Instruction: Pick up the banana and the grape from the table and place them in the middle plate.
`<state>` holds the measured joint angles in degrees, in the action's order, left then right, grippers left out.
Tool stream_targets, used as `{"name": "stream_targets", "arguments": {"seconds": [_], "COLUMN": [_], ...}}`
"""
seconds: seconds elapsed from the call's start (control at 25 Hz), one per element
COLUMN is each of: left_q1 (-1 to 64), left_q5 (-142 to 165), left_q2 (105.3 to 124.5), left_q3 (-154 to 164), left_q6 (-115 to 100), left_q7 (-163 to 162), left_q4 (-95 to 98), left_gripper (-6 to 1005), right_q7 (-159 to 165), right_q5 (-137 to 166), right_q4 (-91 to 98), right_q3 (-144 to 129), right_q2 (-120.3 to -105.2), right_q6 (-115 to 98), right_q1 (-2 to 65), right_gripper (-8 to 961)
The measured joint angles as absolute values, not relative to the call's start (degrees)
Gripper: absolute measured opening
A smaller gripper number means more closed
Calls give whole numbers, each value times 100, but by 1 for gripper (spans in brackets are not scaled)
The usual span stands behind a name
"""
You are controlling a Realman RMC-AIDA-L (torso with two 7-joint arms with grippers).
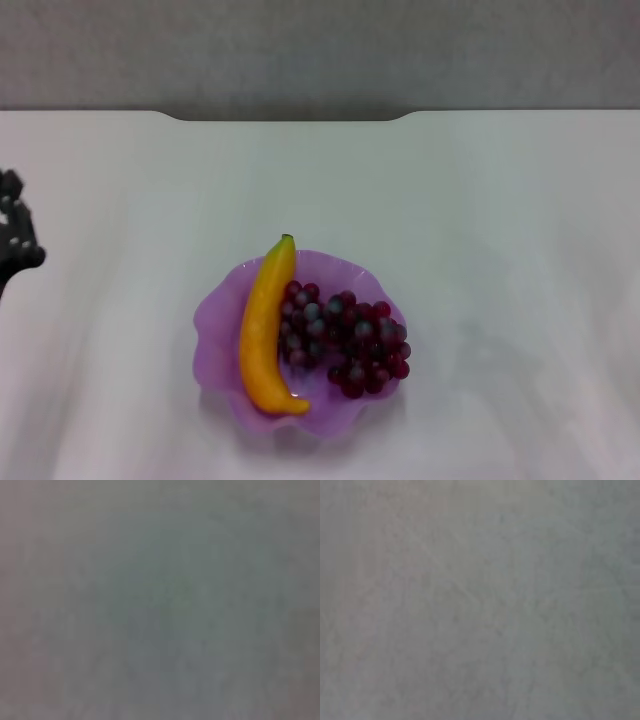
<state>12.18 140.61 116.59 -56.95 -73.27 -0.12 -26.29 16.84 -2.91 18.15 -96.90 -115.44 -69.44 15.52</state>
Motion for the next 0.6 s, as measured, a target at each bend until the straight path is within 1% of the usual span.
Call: {"name": "stream_targets", "arguments": {"seconds": [0.16,0.36,0.6], "left_q1": [1285,1306,1418], "left_q5": [13836,13538,13402], "left_q2": [11659,11671,11670], "left_q3": [-5695,-5695,-5714], "left_q6": [-7300,-7265,-6917], "left_q7": [-560,-914,-1089], "left_q4": [-2080,-1608,-1495], "left_gripper": [88,92,97], "right_q7": [1407,1385,1380], "right_q5": [-299,-301,-301], "right_q4": [1805,1801,1603], "right_q3": [-9504,-9162,-8843], "right_q2": [-11555,-11555,-11546], "right_q6": [-7082,-7107,-7116], "right_q1": [1536,1551,1578], "right_gripper": [0,0,0]}}
